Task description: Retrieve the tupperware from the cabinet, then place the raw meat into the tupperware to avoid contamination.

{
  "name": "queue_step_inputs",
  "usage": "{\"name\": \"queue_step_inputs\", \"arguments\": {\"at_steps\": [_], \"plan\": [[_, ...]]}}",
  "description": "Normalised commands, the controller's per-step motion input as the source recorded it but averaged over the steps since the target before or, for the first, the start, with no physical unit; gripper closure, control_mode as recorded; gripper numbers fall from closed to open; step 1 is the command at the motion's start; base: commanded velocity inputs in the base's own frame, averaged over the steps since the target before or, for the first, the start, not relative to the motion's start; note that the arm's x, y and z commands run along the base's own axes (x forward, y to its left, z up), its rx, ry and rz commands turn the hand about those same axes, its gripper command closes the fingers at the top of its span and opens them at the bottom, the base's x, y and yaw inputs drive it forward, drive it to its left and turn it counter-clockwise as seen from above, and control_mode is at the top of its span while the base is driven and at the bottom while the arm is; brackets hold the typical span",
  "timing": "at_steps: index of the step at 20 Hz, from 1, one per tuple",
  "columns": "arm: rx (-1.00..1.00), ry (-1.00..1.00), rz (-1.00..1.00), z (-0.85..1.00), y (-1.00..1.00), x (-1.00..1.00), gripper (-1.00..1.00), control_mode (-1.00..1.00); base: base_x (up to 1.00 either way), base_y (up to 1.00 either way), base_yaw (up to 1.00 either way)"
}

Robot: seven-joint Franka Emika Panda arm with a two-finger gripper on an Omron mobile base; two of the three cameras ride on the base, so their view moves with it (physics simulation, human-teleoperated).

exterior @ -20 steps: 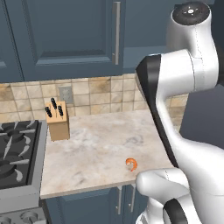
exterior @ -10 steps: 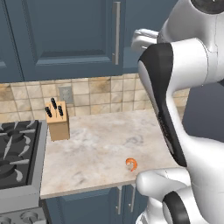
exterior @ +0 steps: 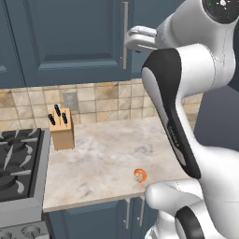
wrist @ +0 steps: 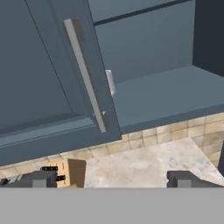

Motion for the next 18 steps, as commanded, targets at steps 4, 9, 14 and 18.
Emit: {"name": "queue_step_inputs", "arguments": {"at_steps": [4, 9, 14, 18], "plan": [[0.00, 0.00, 0.00, -0.07, 0.06, 0.27, -1.00, -1.00, 0.00, 0.00, 0.00], [-0.13, 0.00, 0.00, 0.01, 0.10, 0.34, -1.00, -1.00, 0.00, 0.00, 0.00], [-0.20, 0.02, 0.00, 0.17, 0.17, 0.25, -1.00, -1.00, 0.00, 0.00, 0.00], [-0.12, 0.10, 0.00, 0.09, -0.01, 0.43, -1.00, -1.00, 0.00, 0.00, 0.00]]}}
